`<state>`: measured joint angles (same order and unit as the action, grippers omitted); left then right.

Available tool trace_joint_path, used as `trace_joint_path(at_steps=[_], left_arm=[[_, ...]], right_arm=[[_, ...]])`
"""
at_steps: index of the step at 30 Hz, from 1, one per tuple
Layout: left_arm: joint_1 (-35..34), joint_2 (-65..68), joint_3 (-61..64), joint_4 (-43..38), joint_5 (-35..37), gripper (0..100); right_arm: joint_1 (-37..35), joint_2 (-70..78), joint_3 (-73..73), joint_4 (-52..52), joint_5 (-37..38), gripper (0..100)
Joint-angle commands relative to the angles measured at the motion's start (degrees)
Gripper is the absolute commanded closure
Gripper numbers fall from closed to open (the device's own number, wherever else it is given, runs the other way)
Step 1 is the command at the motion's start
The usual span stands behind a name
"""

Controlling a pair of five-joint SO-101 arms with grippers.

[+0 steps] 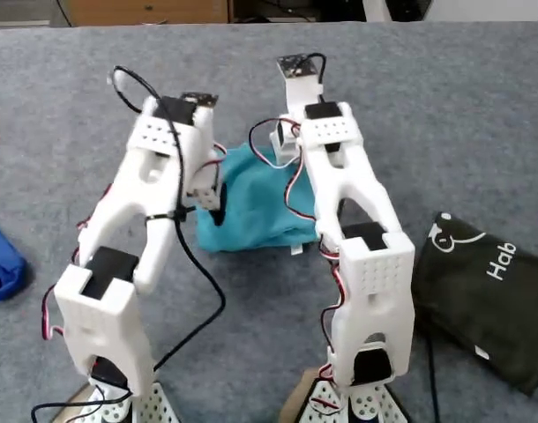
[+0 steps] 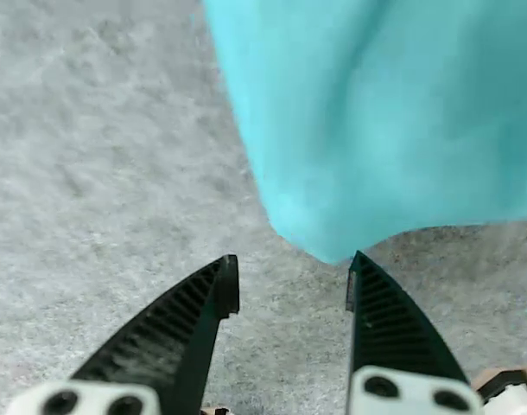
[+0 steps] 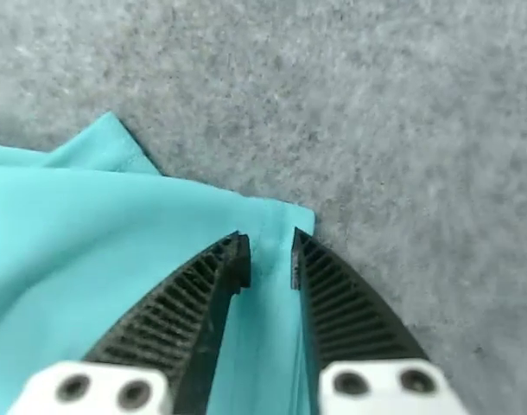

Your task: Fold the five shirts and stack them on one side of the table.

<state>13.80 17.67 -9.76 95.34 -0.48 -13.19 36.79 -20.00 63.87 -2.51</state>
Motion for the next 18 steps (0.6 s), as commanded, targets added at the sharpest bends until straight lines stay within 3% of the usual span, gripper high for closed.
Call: trace_joint_path(at_steps=[1, 9, 12, 18], left_arm=[[2.99, -3.12, 7.30, -4.75, 0.09, 79], [1.32, -3.12, 16.97, -15.47, 1.85, 79], [1.32, -3.12, 18.55, -20.22, 2.20, 79], [2.90, -3.12, 19.34, -21.10, 3.60, 79]], right_arm=[[2.42, -3.12, -5.41, 3.87, 0.53, 90.4], [4.88, -9.10, -10.24, 17.14, 6.95, 90.4], [4.18, -8.92, -10.24, 17.49, 7.21, 90.4], [0.04, 0.84, -11.56, 13.54, 6.95, 90.4]])
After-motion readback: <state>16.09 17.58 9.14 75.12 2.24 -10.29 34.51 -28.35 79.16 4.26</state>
